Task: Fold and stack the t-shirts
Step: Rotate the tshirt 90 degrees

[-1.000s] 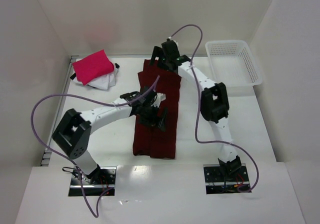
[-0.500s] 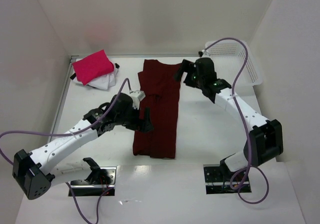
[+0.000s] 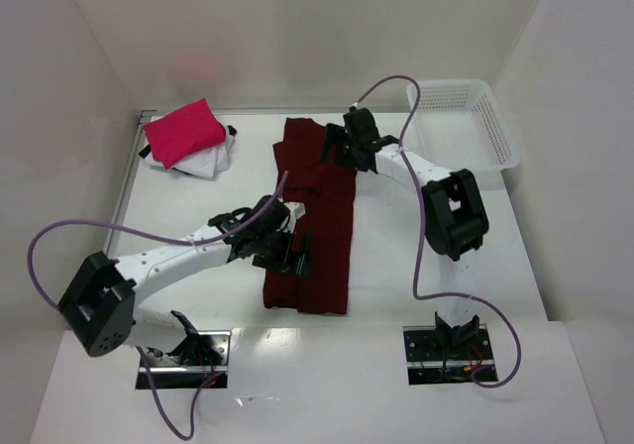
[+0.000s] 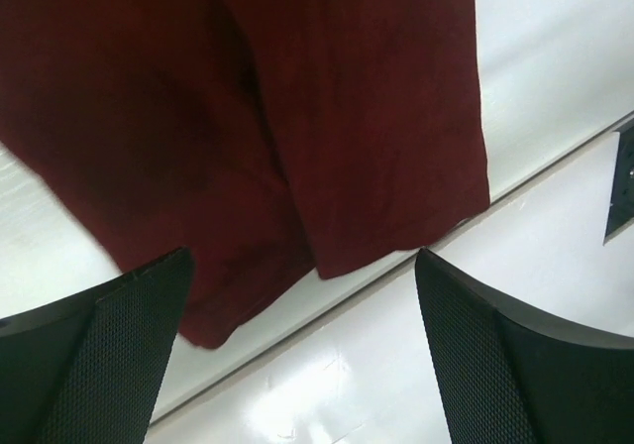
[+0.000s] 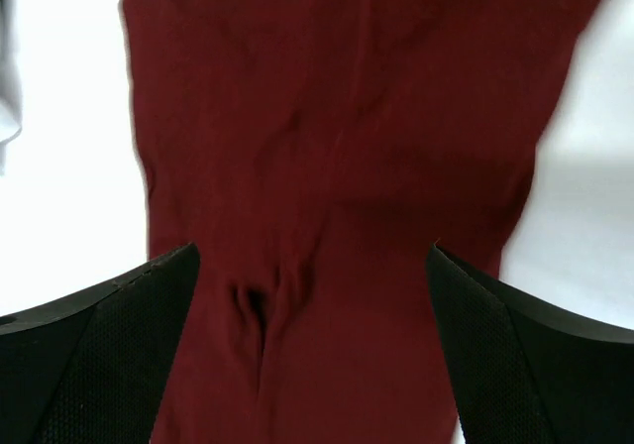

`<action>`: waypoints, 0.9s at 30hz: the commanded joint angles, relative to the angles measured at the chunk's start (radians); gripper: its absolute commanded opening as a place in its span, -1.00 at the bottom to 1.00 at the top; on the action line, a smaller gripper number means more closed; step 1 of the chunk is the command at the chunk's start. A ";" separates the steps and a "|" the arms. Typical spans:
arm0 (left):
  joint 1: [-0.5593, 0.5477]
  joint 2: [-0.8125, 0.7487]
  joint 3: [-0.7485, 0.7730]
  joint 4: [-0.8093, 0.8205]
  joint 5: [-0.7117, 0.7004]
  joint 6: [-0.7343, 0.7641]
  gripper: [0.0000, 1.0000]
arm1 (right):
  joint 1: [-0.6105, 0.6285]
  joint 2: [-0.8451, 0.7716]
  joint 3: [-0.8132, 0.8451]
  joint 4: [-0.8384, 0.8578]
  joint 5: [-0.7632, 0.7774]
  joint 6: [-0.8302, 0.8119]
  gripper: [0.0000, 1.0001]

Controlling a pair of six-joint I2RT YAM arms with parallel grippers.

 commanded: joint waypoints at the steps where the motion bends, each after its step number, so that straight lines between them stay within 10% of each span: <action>1: -0.024 0.079 0.072 0.054 0.034 0.020 1.00 | 0.006 0.102 0.142 -0.021 0.014 -0.038 1.00; 27: -0.044 0.486 0.235 0.092 0.066 0.029 1.00 | -0.027 0.588 0.758 -0.248 0.019 -0.069 1.00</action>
